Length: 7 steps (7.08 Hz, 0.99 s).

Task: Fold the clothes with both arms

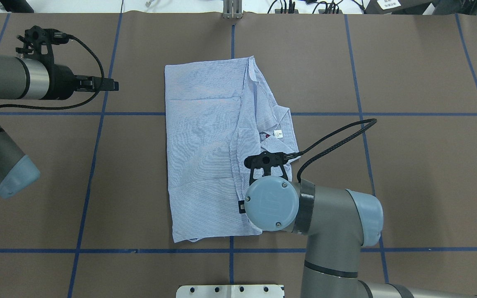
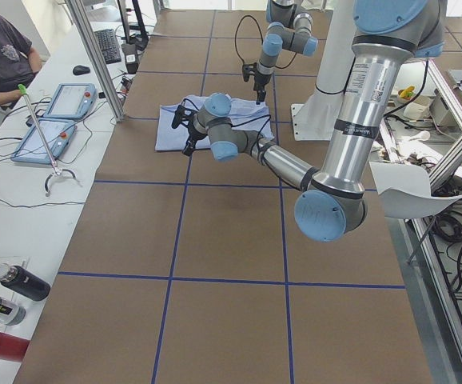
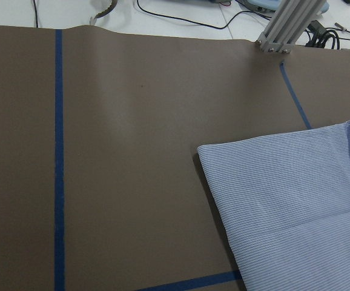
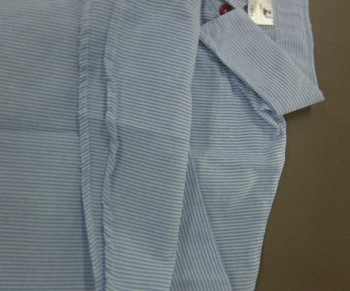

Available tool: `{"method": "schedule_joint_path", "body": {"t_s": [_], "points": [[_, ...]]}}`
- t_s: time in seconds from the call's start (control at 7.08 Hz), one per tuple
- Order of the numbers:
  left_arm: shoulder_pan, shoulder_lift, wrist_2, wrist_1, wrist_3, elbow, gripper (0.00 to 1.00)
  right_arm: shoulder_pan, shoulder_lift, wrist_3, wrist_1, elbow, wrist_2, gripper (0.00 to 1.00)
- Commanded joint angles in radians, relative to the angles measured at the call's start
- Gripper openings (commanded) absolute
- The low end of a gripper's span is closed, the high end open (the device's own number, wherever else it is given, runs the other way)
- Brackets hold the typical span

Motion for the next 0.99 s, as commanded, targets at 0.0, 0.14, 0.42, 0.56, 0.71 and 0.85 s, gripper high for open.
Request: {"method": "schedule_joint_path", "body": {"t_s": [0.0, 0.14, 0.42, 0.56, 0.71, 0.85], "points": [[0.000, 0.019, 0.001, -0.006, -0.009, -0.004, 1.00, -0.031, 0.031, -0.075, 0.000, -0.042, -0.026, 1.00], [0.000, 0.025, 0.001, -0.006, -0.009, -0.009, 1.00, -0.034, 0.057, -0.078, 0.000, -0.086, -0.034, 1.00], [0.001, 0.025, 0.001, -0.008, -0.009, -0.006, 1.00, -0.039, 0.063, -0.110, 0.000, -0.131, -0.052, 1.00], [0.001, 0.025, -0.001, -0.009, -0.011, -0.004, 1.00, -0.039, 0.066, -0.142, 0.000, -0.158, -0.055, 1.00], [0.000, 0.022, -0.001, -0.012, -0.012, -0.007, 1.00, -0.037, 0.057, -0.159, 0.000, -0.157, -0.055, 1.00], [0.000, 0.022, -0.001, -0.012, -0.014, -0.007, 1.00, -0.016, 0.054, -0.173, -0.003, -0.158, -0.054, 1.00]]}}
